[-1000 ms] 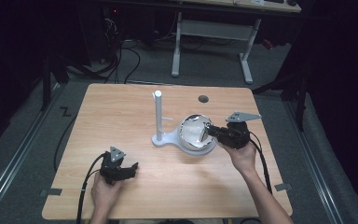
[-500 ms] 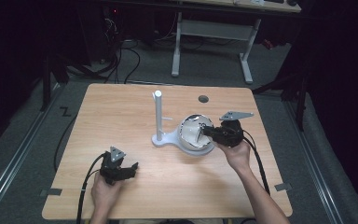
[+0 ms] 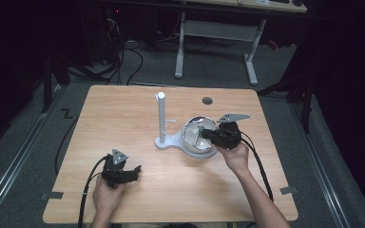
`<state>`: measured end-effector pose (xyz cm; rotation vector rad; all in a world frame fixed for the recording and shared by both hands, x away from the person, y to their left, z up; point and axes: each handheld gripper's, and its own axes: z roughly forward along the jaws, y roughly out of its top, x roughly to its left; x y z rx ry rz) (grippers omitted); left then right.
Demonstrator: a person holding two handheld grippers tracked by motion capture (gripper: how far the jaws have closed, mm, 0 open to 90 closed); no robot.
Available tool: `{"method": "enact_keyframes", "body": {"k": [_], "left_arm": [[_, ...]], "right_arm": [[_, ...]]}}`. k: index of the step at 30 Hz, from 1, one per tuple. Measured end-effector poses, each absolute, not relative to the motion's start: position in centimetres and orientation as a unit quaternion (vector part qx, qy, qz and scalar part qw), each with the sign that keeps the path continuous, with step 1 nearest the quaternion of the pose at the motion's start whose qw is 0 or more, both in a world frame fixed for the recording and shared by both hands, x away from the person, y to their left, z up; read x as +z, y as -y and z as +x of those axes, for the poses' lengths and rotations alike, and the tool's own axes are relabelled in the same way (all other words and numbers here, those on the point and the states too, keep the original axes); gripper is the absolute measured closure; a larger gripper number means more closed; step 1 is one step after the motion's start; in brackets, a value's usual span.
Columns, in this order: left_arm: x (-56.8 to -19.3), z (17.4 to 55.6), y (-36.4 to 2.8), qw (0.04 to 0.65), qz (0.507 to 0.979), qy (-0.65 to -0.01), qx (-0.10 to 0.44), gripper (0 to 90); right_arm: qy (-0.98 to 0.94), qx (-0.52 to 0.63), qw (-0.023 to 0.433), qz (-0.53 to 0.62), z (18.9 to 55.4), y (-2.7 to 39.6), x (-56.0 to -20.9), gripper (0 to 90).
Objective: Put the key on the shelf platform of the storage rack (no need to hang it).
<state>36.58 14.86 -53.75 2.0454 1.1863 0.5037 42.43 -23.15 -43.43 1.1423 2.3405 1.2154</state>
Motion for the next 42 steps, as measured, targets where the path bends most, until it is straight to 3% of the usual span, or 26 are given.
{"method": "enact_keyframes", "body": {"k": [27,42], "left_arm": [[-53.8,36.6,-14.9,0.354,0.791,-0.459,0.195,22.4],[-53.8,36.6,-14.9,0.354,0.791,-0.459,0.195,22.4]], "right_arm": [[-0.804,0.411,0.126,0.41,44.6,22.6,-45.4,81.8],[-0.796,0.407,0.144,0.424,45.6,22.6,-45.8,80.0]]}}
